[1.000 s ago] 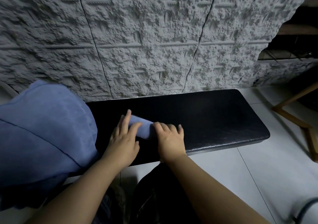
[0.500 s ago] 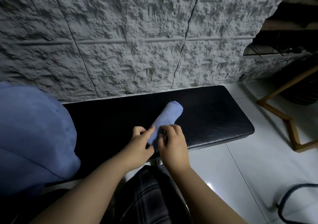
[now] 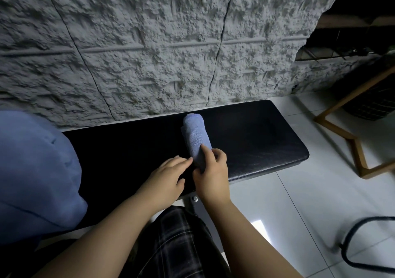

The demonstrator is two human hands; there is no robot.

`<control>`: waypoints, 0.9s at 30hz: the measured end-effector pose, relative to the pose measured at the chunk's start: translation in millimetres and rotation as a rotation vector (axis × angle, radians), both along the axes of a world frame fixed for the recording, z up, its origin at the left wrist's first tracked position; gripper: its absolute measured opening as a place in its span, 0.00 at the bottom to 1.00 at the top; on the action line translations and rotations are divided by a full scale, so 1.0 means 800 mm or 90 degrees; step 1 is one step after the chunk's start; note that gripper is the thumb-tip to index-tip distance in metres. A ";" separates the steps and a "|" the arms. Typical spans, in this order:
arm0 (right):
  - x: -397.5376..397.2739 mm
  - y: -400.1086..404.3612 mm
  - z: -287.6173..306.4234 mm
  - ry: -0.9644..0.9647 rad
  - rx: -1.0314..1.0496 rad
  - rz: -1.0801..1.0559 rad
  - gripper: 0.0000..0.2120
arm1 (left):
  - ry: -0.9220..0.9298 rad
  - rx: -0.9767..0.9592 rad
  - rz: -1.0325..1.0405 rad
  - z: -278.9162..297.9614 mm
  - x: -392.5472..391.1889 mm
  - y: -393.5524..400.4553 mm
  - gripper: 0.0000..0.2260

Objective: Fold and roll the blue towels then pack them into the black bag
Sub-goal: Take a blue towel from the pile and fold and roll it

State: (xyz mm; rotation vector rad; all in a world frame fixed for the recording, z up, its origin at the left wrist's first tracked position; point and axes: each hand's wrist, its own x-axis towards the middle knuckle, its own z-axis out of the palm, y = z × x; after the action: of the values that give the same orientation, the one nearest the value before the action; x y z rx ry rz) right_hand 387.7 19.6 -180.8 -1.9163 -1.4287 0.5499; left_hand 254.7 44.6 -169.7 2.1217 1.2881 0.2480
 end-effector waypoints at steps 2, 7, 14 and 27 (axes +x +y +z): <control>0.011 0.003 0.001 -0.014 0.002 0.002 0.28 | 0.037 0.003 0.023 -0.004 -0.001 -0.002 0.24; 0.051 0.008 -0.003 -0.048 0.015 -0.048 0.25 | 0.087 -0.028 0.040 -0.009 -0.007 -0.007 0.21; 0.114 0.021 -0.008 -0.093 0.038 -0.137 0.23 | 0.154 -0.048 0.042 0.000 0.013 -0.001 0.21; 0.213 0.050 -0.003 -0.140 -0.020 -0.260 0.23 | 0.162 -0.071 0.026 0.001 0.011 0.002 0.23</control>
State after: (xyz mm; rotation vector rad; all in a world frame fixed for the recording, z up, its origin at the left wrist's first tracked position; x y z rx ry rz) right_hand 558.4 59.3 -183.2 -2.2682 -1.1100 0.1739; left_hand 263.7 45.9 -168.8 2.0817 1.4545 -0.0790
